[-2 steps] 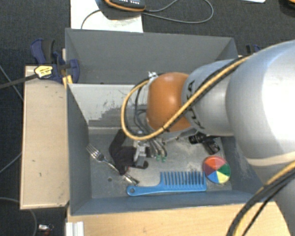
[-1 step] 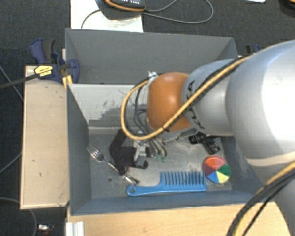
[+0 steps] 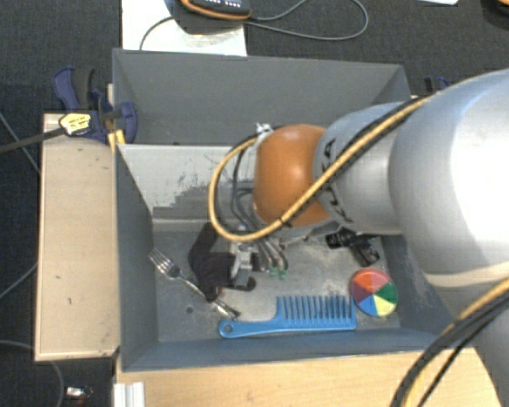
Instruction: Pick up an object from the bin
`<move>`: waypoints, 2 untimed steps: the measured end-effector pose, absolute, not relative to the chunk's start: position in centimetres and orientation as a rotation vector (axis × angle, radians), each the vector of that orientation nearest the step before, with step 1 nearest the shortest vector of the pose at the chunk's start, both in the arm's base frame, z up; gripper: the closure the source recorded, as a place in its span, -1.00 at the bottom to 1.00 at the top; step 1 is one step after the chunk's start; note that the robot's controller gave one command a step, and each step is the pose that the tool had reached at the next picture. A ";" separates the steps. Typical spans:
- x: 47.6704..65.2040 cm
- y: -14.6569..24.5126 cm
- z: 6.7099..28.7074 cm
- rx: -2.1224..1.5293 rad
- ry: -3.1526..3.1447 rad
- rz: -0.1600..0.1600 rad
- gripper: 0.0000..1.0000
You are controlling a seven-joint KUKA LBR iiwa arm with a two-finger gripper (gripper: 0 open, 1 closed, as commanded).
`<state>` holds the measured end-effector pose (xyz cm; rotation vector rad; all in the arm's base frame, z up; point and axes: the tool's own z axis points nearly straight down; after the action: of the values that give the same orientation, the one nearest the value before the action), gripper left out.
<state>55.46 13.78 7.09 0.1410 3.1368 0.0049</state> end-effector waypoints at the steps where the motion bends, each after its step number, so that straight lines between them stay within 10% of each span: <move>1: 55.5 13.8 7.1 0.142 3.137 0.005 1.00; 2: 55.3 13.5 14.7 0.150 3.138 0.004 1.00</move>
Offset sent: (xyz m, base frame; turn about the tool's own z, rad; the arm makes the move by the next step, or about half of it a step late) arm -0.0013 -0.0039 0.1478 0.0107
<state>55.33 13.52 14.67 0.1505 3.1378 0.0039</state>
